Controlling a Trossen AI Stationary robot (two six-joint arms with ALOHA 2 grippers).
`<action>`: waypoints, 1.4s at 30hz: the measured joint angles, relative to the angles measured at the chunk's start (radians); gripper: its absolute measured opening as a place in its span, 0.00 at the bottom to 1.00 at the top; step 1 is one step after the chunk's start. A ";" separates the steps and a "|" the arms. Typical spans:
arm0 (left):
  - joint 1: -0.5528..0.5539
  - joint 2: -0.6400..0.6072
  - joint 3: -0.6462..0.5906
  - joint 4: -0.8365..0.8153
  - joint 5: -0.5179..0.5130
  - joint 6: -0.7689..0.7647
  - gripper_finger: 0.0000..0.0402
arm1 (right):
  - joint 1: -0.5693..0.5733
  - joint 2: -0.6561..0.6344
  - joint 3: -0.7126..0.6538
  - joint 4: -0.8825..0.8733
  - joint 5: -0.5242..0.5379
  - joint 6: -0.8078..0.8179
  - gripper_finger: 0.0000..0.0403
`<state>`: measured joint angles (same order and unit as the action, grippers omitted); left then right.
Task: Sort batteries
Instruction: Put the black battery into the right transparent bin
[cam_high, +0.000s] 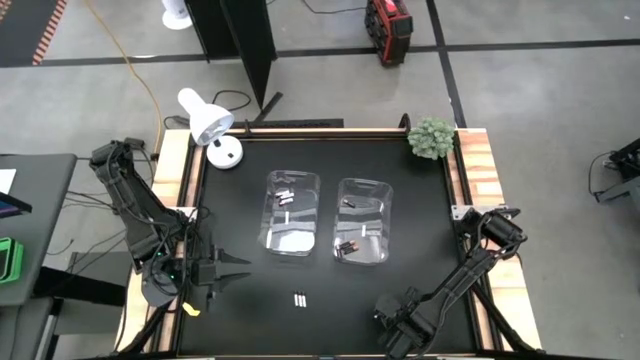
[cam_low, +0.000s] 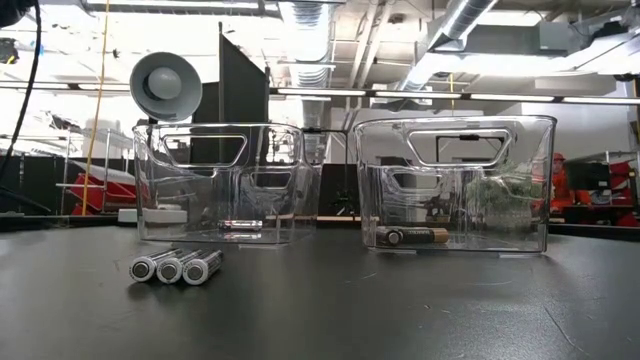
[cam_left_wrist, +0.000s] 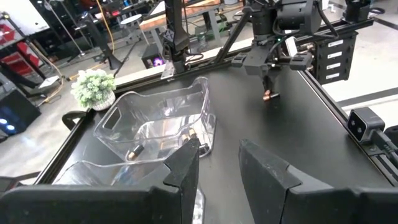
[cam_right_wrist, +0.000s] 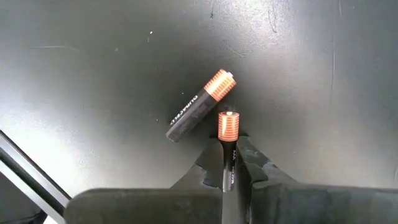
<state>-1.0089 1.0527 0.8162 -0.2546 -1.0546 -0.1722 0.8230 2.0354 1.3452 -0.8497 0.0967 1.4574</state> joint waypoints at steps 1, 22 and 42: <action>0.000 0.000 0.000 0.000 0.000 0.000 0.27 | 0.000 -0.003 0.003 -0.005 0.000 0.000 0.04; 0.000 0.000 0.000 0.000 0.000 0.000 0.27 | -0.002 0.001 0.168 -0.284 0.004 -0.026 0.04; 0.000 0.000 0.000 0.000 0.000 0.000 0.27 | -0.108 -0.003 0.481 -0.634 0.165 -0.243 0.04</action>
<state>-1.0088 1.0527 0.8162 -0.2546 -1.0546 -0.1726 0.7155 2.0327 1.8263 -1.4834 0.2615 1.2143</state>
